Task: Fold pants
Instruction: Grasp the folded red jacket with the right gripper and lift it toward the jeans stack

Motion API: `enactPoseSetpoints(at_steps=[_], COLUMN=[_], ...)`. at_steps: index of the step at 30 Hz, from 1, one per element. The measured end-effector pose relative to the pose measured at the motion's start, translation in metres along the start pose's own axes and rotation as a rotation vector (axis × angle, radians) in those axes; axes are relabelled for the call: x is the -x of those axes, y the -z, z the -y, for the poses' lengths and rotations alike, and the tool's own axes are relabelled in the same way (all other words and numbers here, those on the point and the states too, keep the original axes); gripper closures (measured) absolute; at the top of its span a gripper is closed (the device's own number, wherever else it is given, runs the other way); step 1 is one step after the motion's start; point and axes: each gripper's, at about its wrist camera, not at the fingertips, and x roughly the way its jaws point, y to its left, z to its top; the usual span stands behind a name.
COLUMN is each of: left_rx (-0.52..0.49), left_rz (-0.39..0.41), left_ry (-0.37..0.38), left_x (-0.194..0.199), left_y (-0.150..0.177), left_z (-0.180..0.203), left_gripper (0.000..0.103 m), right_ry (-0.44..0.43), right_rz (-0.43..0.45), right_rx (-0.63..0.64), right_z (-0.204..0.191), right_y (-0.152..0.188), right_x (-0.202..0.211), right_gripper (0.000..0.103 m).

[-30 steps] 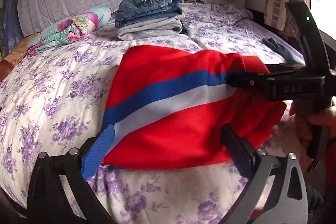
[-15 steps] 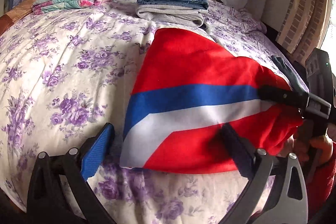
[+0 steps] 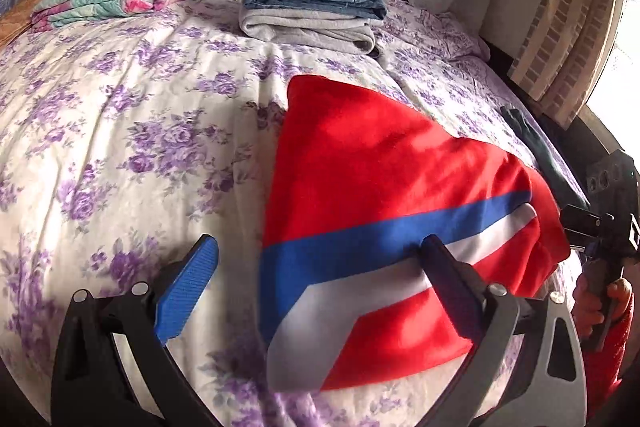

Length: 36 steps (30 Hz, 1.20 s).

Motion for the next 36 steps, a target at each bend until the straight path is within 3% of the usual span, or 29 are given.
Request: enactPoseSetpoints(at_steps=[3,4,5,6,7,9,10,13,20,25,30,33,36], left_rx=[0.031,0.037,0.043,0.043,0.031,-0.017,-0.043,-0.127,-0.225,-0.307,-0.306,-0.299,-0.266], left_rz=[-0.031,-0.039,-0.047,-0.052,-0.05,-0.035,-0.019,0.034,0.129,0.225,0.288,0.305,0.297], left_ry=[0.083,0.097,0.108,0.111,0.11,0.091,0.062,0.0,-0.096,-0.241,-0.353,-0.406,-0.413], left_x=[-0.012,-0.014,-0.016,-0.017,-0.017,-0.012,-0.009,0.001,0.009,0.003,-0.018,-0.039,-0.061], left_y=[-0.008,-0.011,-0.014,-0.016,-0.019,-0.024,-0.026,-0.032,-0.055,-0.099,-0.155,-0.179,-0.196], left_z=[-0.005,-0.007,-0.008,-0.007,-0.006,0.003,0.007,0.02,0.035,0.039,0.027,0.017,0.003], left_gripper=[0.004,0.004,0.004,0.008,0.024,0.04,0.054,0.071,0.075,0.075,0.075,0.075,0.075], right_ry=[0.028,0.02,-0.001,0.003,0.012,0.041,0.056,0.065,0.066,0.078,0.097,0.114,0.126], right_rz=[0.002,0.0,-0.01,-0.011,0.007,0.038,0.056,0.09,0.146,0.184,0.216,0.216,0.202], right_rx=[0.072,0.105,0.118,0.11,0.118,0.179,0.202,0.216,0.273,0.33,0.347,0.342,0.326], right_z=[-0.012,-0.018,-0.021,-0.022,-0.025,-0.037,-0.041,-0.046,-0.064,-0.081,-0.087,-0.083,-0.073], right_y=[-0.006,-0.007,-0.009,-0.009,-0.009,-0.007,-0.005,-0.005,-0.031,-0.091,-0.16,-0.192,-0.213], right_x=[-0.02,-0.027,-0.034,-0.038,-0.039,-0.036,-0.033,-0.026,-0.018,-0.037,-0.072,-0.097,-0.121], right_gripper=[0.004,0.009,0.027,0.03,0.033,0.042,0.044,0.051,0.056,0.057,0.057,0.057,0.057])
